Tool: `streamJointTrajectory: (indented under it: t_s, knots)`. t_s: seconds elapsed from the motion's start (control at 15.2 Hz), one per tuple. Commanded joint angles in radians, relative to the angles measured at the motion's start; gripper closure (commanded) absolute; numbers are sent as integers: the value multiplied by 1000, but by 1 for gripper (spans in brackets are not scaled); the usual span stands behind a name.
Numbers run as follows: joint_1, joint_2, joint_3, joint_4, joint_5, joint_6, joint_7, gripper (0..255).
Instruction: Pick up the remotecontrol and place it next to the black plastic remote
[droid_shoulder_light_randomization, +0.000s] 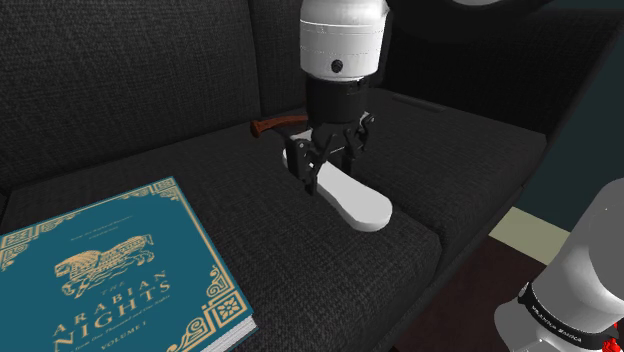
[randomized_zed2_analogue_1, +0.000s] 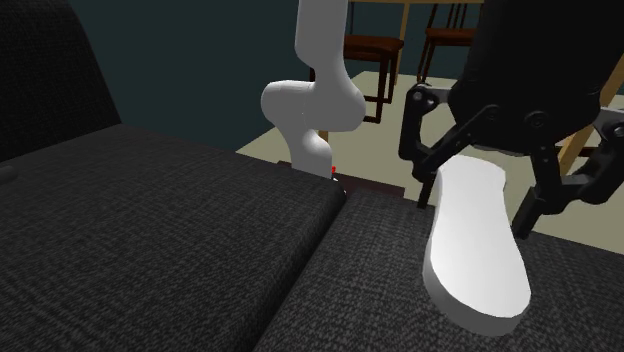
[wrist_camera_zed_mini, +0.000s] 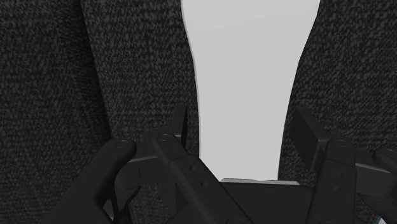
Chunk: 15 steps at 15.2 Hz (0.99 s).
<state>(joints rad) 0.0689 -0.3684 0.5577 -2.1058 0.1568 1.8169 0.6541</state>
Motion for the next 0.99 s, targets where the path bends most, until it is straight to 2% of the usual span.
streamJointTrajectory:
  t_s: [0.0,0.33,0.59,0.92]
  knots:
    - [-1,4,0,31,-3,-27,4,255]
    - [-5,8,-7,100,-9,-93,5,255]
    - [-9,-102,-100,0,11,-106,-106,255]
    - [-20,-214,-211,-101,2,-127,-233,255]
